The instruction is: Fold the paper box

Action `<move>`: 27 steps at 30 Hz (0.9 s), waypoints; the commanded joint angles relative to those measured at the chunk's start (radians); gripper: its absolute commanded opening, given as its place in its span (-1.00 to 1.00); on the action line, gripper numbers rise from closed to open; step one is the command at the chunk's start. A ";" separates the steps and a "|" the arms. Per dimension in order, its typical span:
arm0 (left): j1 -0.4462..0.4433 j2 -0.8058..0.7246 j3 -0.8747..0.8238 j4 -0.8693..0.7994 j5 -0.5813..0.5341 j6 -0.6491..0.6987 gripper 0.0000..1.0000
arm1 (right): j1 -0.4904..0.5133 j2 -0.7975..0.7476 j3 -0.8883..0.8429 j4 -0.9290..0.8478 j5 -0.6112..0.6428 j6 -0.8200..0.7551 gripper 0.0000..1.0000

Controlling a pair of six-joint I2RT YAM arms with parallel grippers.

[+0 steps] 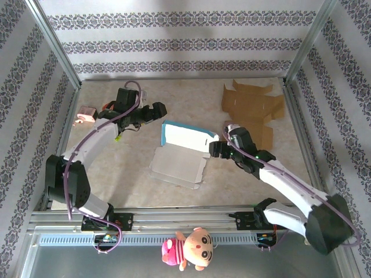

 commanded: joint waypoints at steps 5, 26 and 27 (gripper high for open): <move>0.009 0.143 0.151 -0.159 0.023 0.024 0.97 | 0.067 0.173 0.042 0.136 0.127 -0.065 0.10; 0.058 -0.074 0.056 -0.209 -0.108 0.110 0.99 | 0.147 0.233 0.180 0.338 0.340 -0.760 -1.00; 0.059 -0.078 0.046 -0.207 -0.108 0.100 0.99 | 0.140 0.239 0.183 0.361 0.319 -0.784 -1.00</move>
